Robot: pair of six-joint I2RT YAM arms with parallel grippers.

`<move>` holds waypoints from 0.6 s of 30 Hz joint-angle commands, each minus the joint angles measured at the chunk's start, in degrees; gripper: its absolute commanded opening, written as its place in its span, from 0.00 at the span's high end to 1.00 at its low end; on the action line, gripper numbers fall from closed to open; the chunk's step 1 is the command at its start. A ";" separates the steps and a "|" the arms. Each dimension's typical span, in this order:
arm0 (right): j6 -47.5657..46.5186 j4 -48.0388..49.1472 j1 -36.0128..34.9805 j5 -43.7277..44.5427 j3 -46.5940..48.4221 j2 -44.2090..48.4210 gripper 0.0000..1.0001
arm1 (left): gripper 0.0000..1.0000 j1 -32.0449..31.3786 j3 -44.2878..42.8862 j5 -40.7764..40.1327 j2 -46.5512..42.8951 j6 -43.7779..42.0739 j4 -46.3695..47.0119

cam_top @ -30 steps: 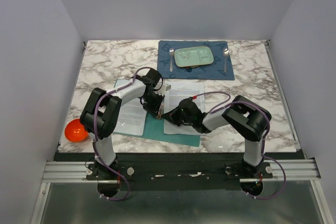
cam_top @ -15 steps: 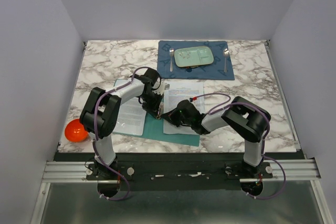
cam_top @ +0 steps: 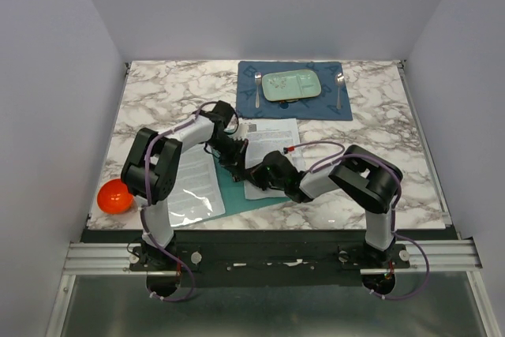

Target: Put the files into the folder

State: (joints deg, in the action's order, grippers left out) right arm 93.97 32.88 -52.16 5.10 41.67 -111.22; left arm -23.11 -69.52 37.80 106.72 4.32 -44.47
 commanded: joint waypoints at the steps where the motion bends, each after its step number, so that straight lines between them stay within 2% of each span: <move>1: -2.74 -25.41 -4.18 -0.97 -2.91 -10.86 1.00 | 0.94 -4.48 -2.29 24.43 1.65 3.15 9.66; 5: -2.74 -25.50 -4.53 -1.24 -2.91 -11.21 1.00 | 0.94 -4.13 -2.29 23.29 1.83 2.72 9.93; 9: -2.48 -25.41 -4.53 -0.80 -3.96 -10.69 1.00 | 0.94 -2.82 -4.66 22.05 1.13 -1.31 4.85; 13: -2.04 -25.41 -4.53 -0.45 -5.54 -9.81 1.00 | 0.94 1.91 -7.82 17.58 -1.15 -5.87 -0.17; 14: -1.95 -25.41 -4.53 -0.01 -5.81 -9.28 1.00 | 0.94 2.63 -8.00 15.57 -2.20 -6.16 -0.62; 15: -1.87 -25.33 -4.44 0.17 -6.33 -9.02 1.00 | 0.94 3.33 -8.00 8.41 -2.82 -6.25 -0.27; 18: -2.04 -25.15 -4.53 0.96 -7.04 -7.88 1.00 | 0.93 5.88 -6.43 -1.11 -4.06 -7.48 1.22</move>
State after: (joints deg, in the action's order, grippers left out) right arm 96.99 35.14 -53.58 6.81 41.60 -112.84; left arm -20.27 -75.37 47.88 106.54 0.38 -46.52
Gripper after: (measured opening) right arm 0.006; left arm 0.065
